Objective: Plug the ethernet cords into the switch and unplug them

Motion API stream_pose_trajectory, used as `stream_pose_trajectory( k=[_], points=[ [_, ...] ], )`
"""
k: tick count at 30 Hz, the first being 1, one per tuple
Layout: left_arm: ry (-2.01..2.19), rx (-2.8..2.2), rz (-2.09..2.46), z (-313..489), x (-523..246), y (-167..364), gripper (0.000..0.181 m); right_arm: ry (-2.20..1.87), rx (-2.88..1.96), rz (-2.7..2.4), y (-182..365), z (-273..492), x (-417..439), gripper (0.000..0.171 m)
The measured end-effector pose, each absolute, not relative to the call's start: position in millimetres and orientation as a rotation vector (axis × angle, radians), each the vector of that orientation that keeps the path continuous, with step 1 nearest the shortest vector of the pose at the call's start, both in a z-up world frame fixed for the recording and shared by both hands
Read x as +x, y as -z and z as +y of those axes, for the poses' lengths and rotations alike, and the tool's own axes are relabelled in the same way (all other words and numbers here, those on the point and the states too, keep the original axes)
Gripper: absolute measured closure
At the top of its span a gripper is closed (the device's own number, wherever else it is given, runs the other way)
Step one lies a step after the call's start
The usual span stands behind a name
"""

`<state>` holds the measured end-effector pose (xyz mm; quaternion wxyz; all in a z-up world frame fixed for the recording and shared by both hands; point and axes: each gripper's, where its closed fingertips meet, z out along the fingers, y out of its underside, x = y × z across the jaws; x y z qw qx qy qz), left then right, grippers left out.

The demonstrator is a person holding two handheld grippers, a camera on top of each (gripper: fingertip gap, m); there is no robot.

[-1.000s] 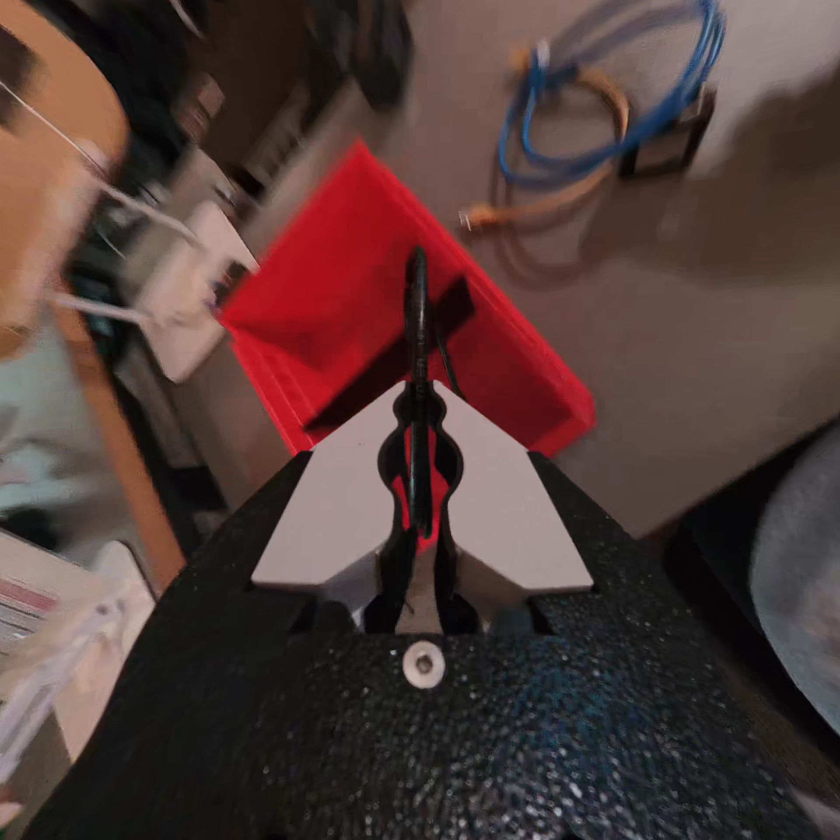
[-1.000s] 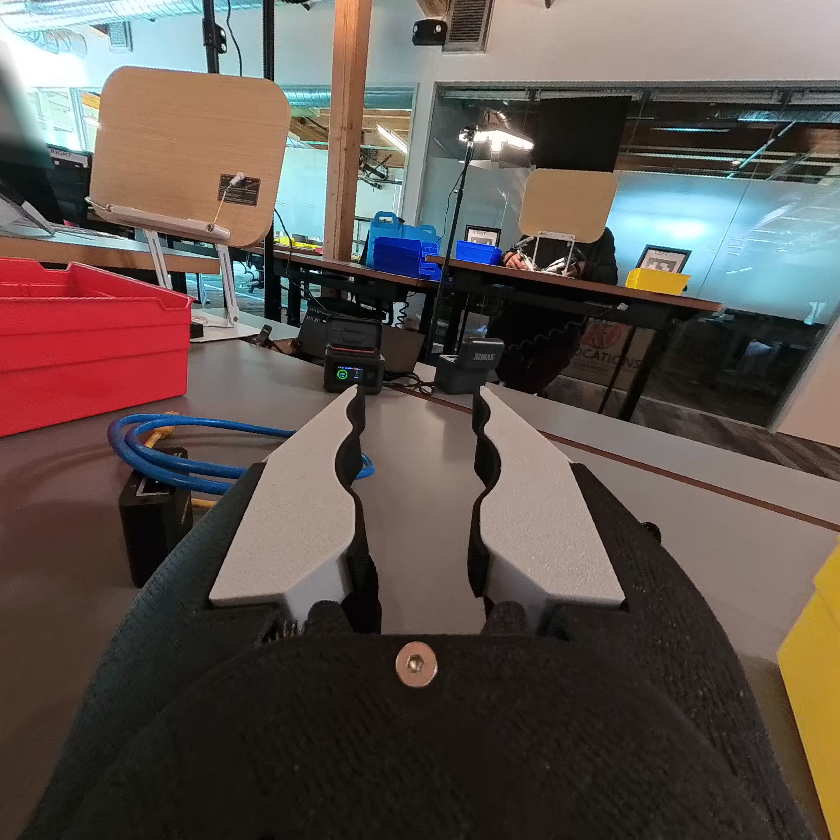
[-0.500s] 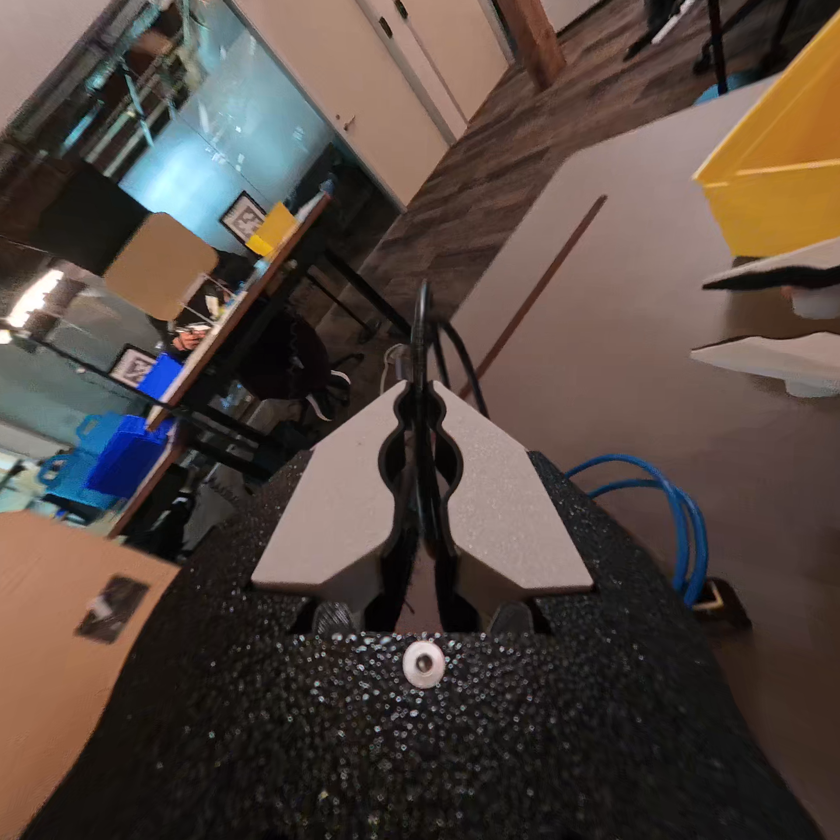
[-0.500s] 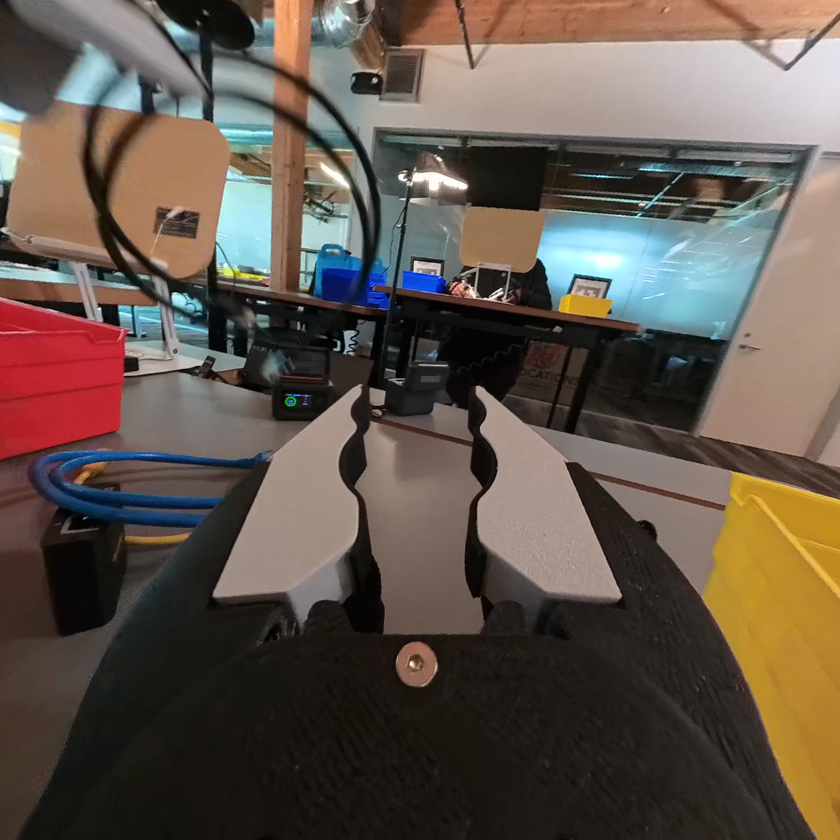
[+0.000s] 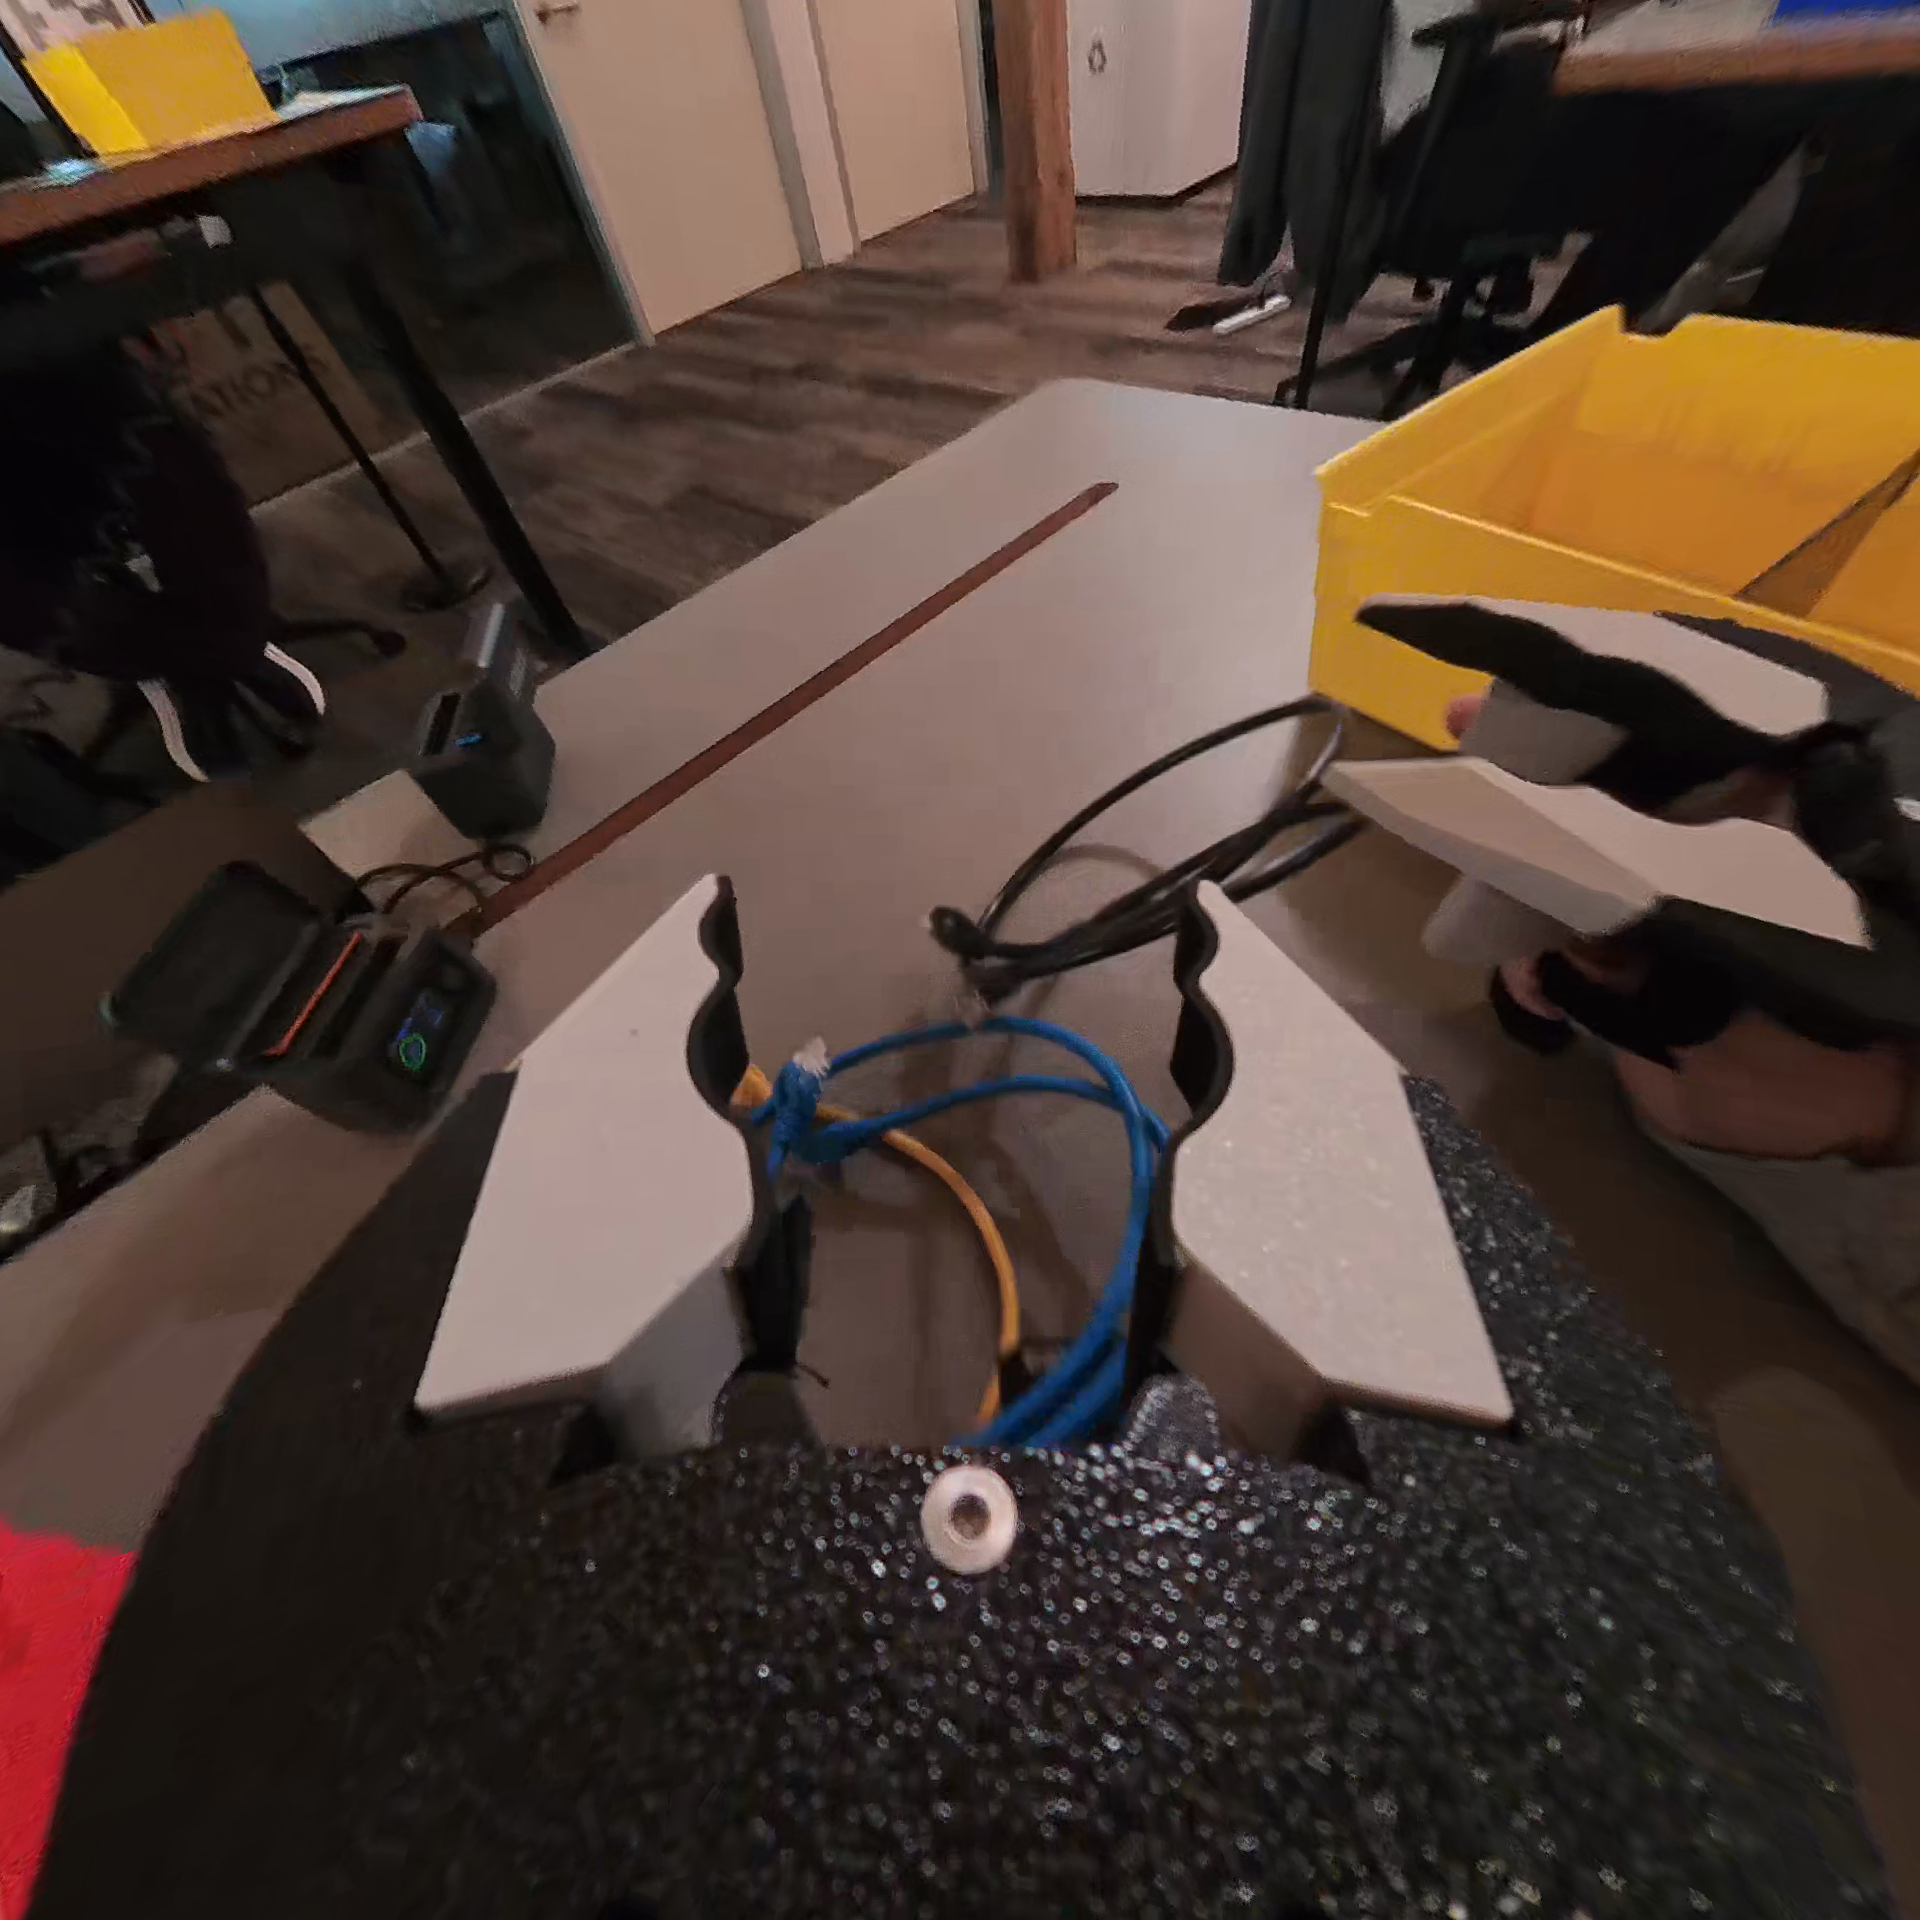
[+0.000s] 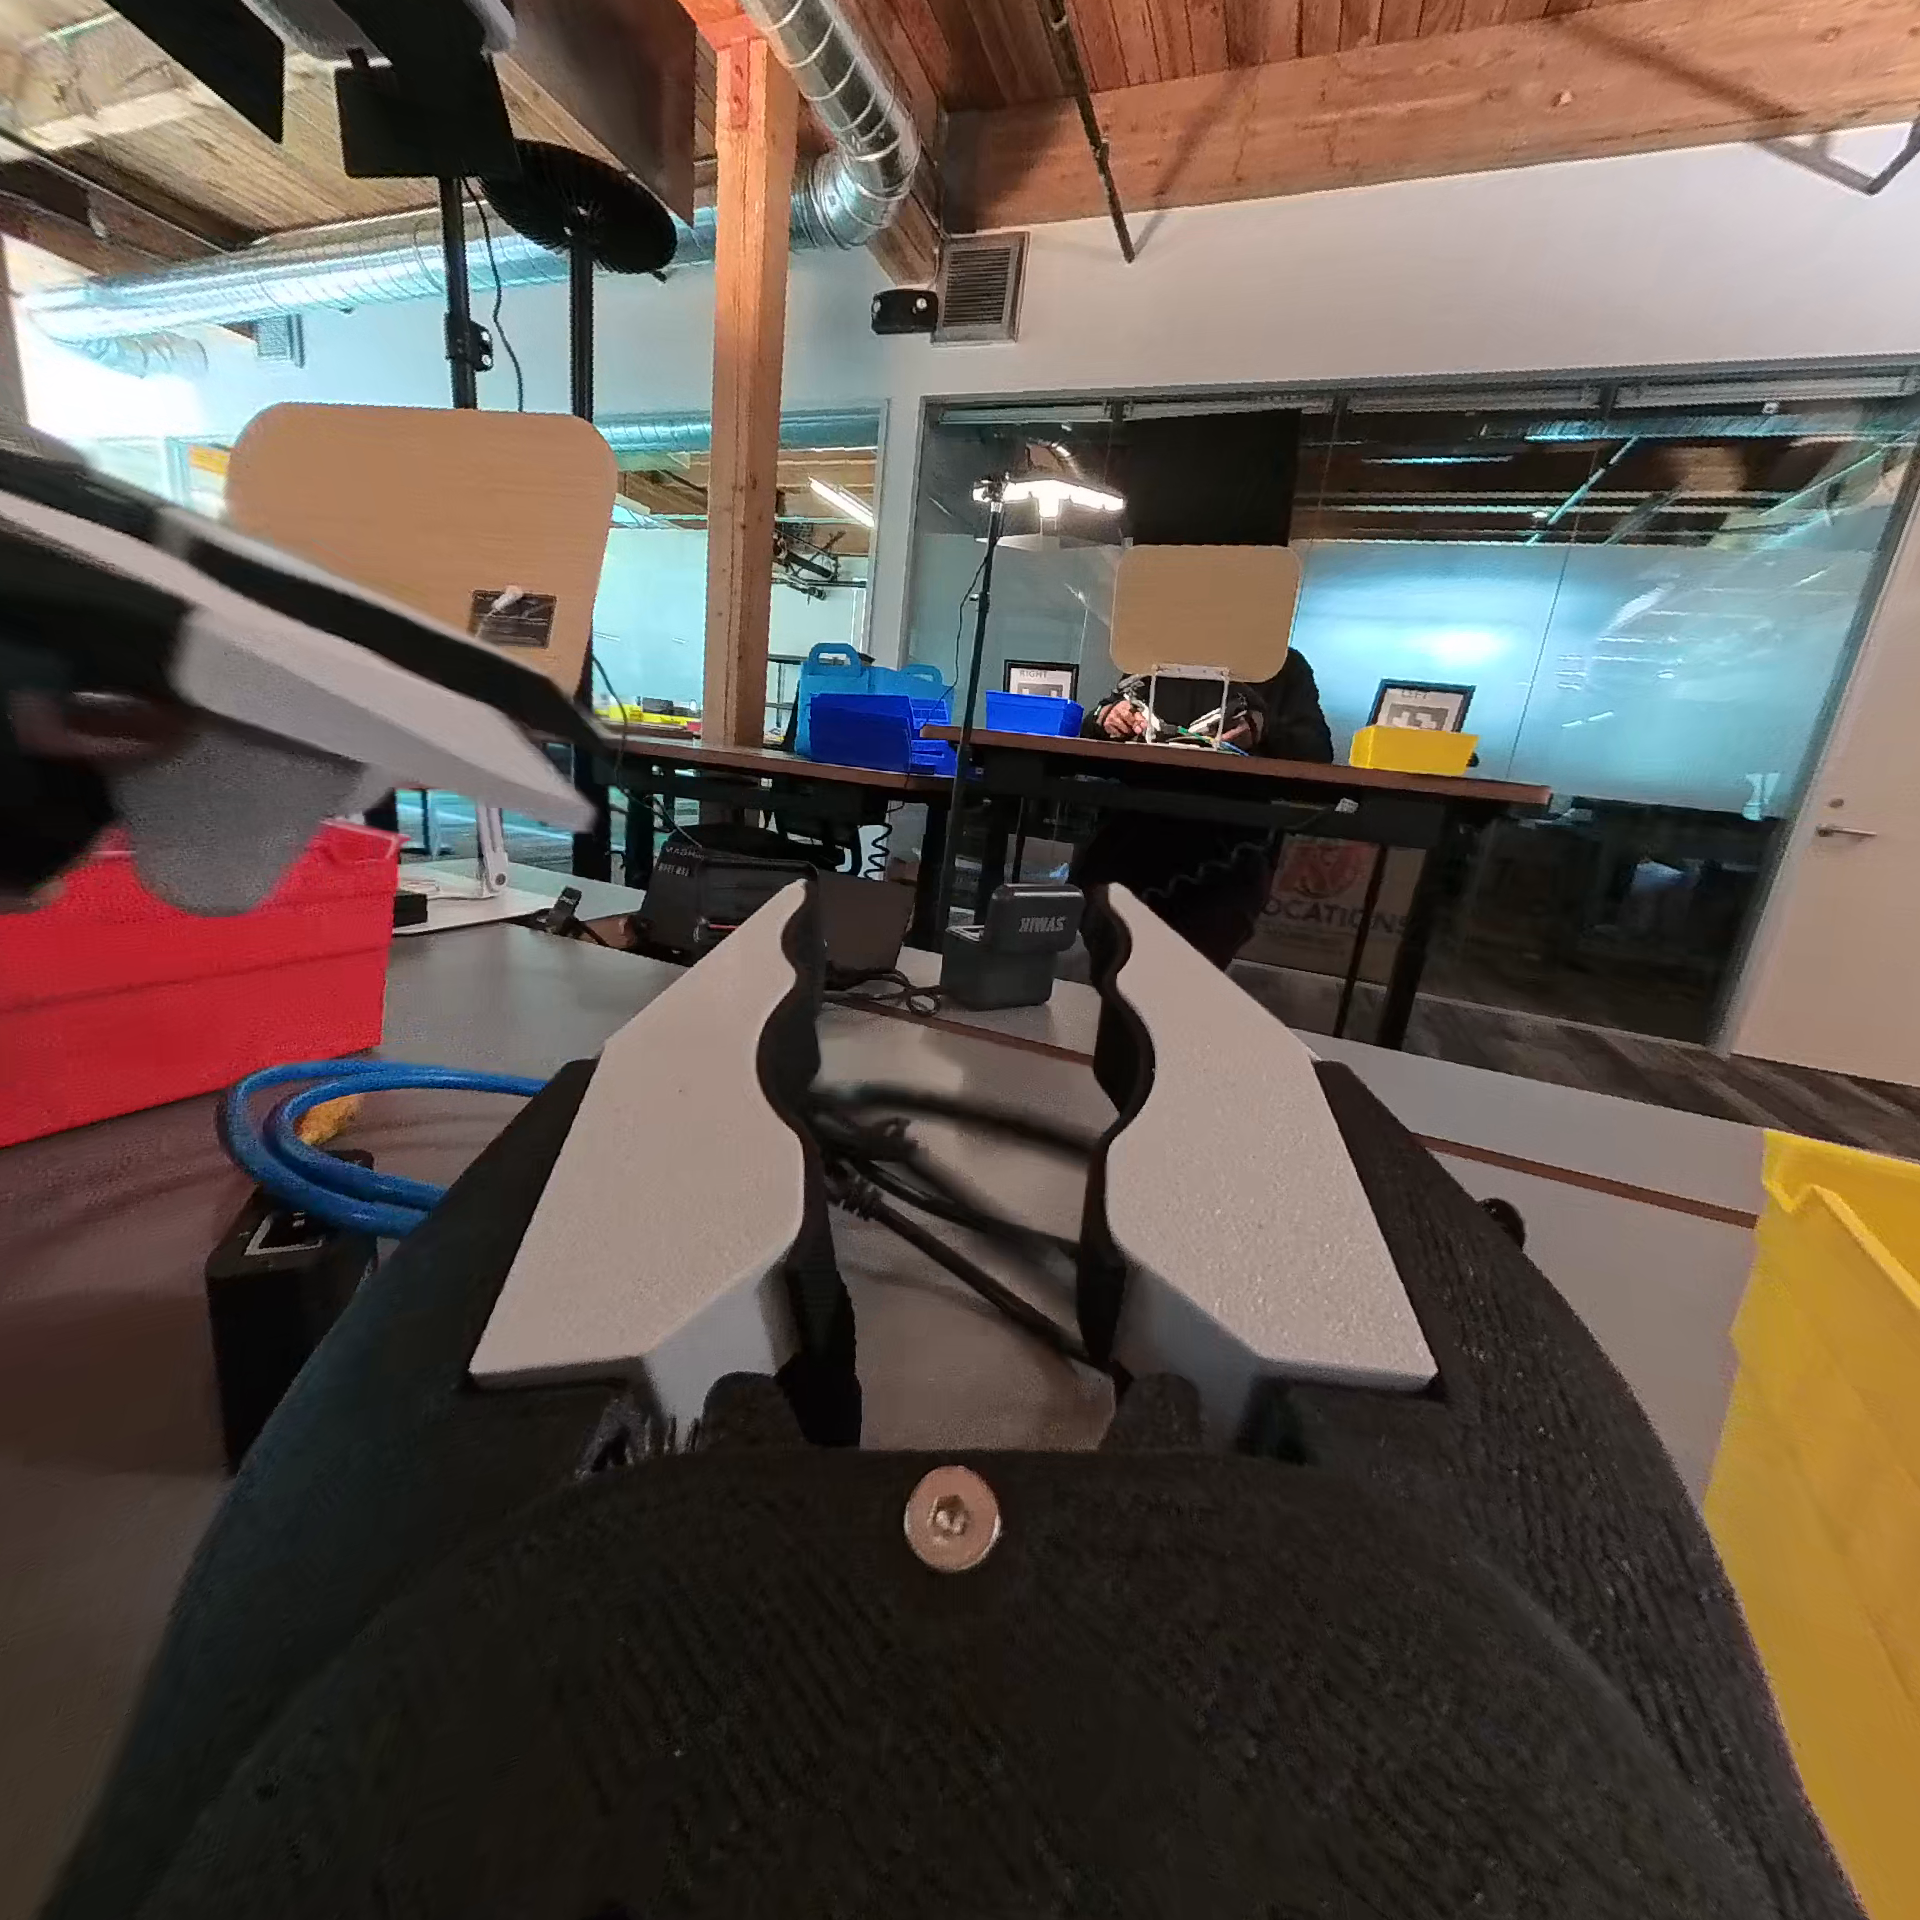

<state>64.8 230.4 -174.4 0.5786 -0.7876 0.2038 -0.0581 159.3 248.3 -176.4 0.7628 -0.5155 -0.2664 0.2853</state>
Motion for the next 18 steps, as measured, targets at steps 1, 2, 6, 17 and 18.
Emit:
stream_pose_trajectory(
  k=[1, 2, 6, 17, 18],
  points=[
    [0.157, -1.854, 0.461, 220, 62, 177, 0.099, -0.615, -1.119, -0.579, 176, 248, 160, 0.121],
    [0.167, -1.873, 0.434, 209, 58, 181, 0.098, -0.610, -1.118, -0.579, 176, 248, 160, 0.121],
    [0.245, -1.941, 0.329, 169, 53, 203, 0.098, -0.585, -1.105, -0.595, 177, 244, 161, 0.121],
    [0.394, -2.062, 0.255, 115, 55, 256, 0.103, -0.764, -1.323, -1.064, 232, 150, 104, 0.146],
    [0.400, -2.050, 0.260, 111, 56, 255, 0.103, -0.757, -1.446, -1.103, 249, 149, 98, 0.143]
  ],
)
